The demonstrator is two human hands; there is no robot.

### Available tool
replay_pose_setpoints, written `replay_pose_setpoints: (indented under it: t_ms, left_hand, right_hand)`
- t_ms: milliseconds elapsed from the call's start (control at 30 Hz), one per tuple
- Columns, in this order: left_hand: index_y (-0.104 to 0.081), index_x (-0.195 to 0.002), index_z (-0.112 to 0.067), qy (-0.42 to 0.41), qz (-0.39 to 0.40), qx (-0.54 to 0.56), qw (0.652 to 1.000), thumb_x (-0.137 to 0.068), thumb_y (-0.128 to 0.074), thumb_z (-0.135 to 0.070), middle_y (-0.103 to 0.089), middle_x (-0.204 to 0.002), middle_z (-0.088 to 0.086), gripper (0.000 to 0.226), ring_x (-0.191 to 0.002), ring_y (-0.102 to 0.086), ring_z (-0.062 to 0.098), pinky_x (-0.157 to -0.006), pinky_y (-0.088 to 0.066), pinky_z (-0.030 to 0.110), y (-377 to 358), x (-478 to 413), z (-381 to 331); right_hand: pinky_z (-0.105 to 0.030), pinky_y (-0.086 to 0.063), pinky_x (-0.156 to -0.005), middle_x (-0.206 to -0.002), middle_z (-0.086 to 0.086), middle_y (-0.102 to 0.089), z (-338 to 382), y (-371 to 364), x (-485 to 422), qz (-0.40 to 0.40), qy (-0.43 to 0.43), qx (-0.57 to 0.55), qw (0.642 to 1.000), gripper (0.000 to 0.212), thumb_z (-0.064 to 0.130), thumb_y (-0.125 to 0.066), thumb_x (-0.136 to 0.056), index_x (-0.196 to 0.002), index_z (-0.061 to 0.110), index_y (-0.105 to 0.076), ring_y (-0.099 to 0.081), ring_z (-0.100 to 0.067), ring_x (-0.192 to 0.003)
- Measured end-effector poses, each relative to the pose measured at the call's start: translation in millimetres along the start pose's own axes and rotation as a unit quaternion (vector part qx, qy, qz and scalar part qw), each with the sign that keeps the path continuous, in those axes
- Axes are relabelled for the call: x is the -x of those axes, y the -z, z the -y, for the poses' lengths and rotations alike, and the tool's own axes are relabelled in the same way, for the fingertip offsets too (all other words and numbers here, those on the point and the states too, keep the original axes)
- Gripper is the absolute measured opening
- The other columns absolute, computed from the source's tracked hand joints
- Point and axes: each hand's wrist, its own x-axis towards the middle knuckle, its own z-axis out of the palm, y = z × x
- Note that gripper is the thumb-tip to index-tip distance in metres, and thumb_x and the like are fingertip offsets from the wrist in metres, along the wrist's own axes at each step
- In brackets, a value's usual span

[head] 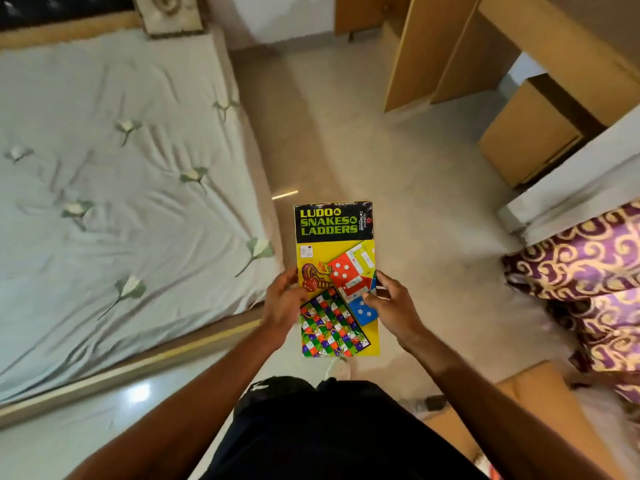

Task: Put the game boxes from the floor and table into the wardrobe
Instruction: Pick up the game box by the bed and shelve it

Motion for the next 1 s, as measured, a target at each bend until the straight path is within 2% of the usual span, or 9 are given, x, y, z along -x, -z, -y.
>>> replay_pose_setpoints:
  t_ms: [100, 200, 300, 400, 500, 567, 767, 900, 1000]
  left_hand:
    - [-0.067, -0.097, -0.027, -0.013, 0.016, 0.002, 1.0, -0.078, -0.051, 0.005, -0.074, -0.085, -0.012, 0.04, -0.09, -0.069, 0.022, -0.083, -0.056, 0.043, -27.5, -31.1, -32.8]
    - [-0.066, -0.108, -0.024, -0.032, 0.013, -0.007, 0.999, -0.065, -0.058, -0.01, -0.072, -0.103, -0.004, 0.046, -0.099, -0.069, 0.026, -0.089, -0.056, 0.05, -51.2, -79.4, -65.9]
    - [-0.065, -0.115, -0.022, -0.055, 0.013, -0.026, 0.998, -0.061, -0.063, -0.019, -0.069, -0.114, 0.004, 0.054, -0.103, -0.068, 0.025, -0.089, -0.056, 0.049, -70.9, -135.7, -102.2]
    - [-0.061, -0.118, -0.013, -0.06, 0.018, -0.014, 0.998, -0.07, -0.059, -0.01, -0.066, -0.117, 0.008, 0.048, -0.101, -0.068, 0.025, -0.083, -0.056, 0.04, -96.0, -200.8, -151.9]
    - [-0.062, -0.115, -0.014, -0.063, 0.024, -0.021, 0.998, -0.073, -0.058, -0.008, -0.066, -0.117, 0.006, 0.043, -0.102, -0.067, 0.022, -0.088, -0.056, 0.043, -114.9, -268.6, -196.6]
    - [-0.062, -0.116, -0.014, -0.065, 0.032, -0.025, 0.997, -0.08, -0.055, 0.001, -0.066, -0.116, 0.004, 0.039, -0.099, -0.067, 0.019, -0.082, -0.057, 0.037, -123.7, -302.9, -223.8]
    - [-0.064, -0.116, -0.015, -0.088, 0.035, -0.008, 0.995, -0.08, -0.057, 0.005, -0.067, -0.117, 0.001, 0.041, -0.098, -0.069, 0.017, -0.081, -0.057, 0.037, -152.3, -425.9, -330.6]
    - [-0.065, -0.113, -0.019, -0.098, 0.03, 0.003, 0.995, -0.083, -0.054, 0.008, -0.068, -0.115, -0.002, 0.042, -0.093, -0.07, 0.014, -0.072, -0.054, 0.031, -165.4, -505.5, -390.7]
    - [-0.066, -0.109, -0.02, -0.096, 0.022, 0.014, 0.995, -0.082, -0.05, 0.012, -0.068, -0.112, -0.002, 0.044, -0.09, -0.069, 0.012, -0.072, -0.054, 0.031, -175.9, -579.2, -438.8]
  right_hand:
    - [-0.04, -0.058, -0.084, -0.1, 0.02, -0.066, 19.3, 29.8, -38.9, -0.017, 0.013, 0.011, 1.0, 0.028, 0.012, -0.061, -0.092, -0.11, 0.033, -0.058, -0.066, -0.018, -0.103]
    - [-0.042, -0.058, -0.085, -0.101, 0.018, -0.067, 40.9, 58.0, -92.0, -0.029, 0.021, 0.015, 0.999, 0.027, 0.011, -0.061, -0.092, -0.108, 0.033, -0.06, -0.067, -0.018, -0.102]
    - [-0.045, -0.059, -0.085, -0.112, 0.004, -0.068, 61.1, 78.9, -150.3, -0.043, 0.02, 0.013, 0.999, 0.026, 0.015, -0.061, -0.092, -0.111, 0.033, -0.061, -0.066, -0.02, -0.105]
    - [-0.044, -0.06, -0.083, -0.115, 0.003, -0.068, 88.0, 101.2, -224.8, -0.046, 0.023, 0.009, 0.999, 0.025, 0.016, -0.06, -0.094, -0.114, 0.03, -0.062, -0.067, -0.018, -0.105]
    - [-0.045, -0.061, -0.081, -0.117, 0.001, -0.068, 118.9, 120.6, -294.6, -0.058, 0.007, -0.009, 0.998, 0.028, 0.014, -0.058, -0.095, -0.122, 0.022, -0.06, -0.068, -0.019, -0.105]
    - [-0.044, -0.061, -0.081, -0.116, 0.0, -0.068, 139.1, 130.5, -330.8, -0.071, 0.004, -0.012, 0.997, 0.029, 0.011, -0.057, -0.095, -0.123, 0.018, -0.06, -0.069, -0.018, -0.104]
    - [-0.032, -0.06, -0.075, -0.111, 0.003, -0.067, 223.0, 163.1, -469.1, -0.095, 0.016, -0.046, 0.994, 0.027, 0.008, -0.056, -0.095, -0.115, 0.027, -0.058, -0.069, -0.016, -0.1]
    - [-0.032, -0.059, -0.077, -0.116, -0.002, -0.065, 261.5, 174.1, -566.9, -0.11, 0.019, -0.048, 0.993, 0.031, 0.01, -0.061, -0.093, -0.122, 0.021, -0.057, -0.067, -0.018, -0.104]
    - [-0.032, -0.059, -0.078, -0.116, -0.002, -0.067, 294.8, 184.5, -656.1, -0.108, 0.033, -0.063, 0.992, 0.028, 0.008, -0.06, -0.092, -0.117, 0.021, -0.058, -0.068, -0.017, -0.103]
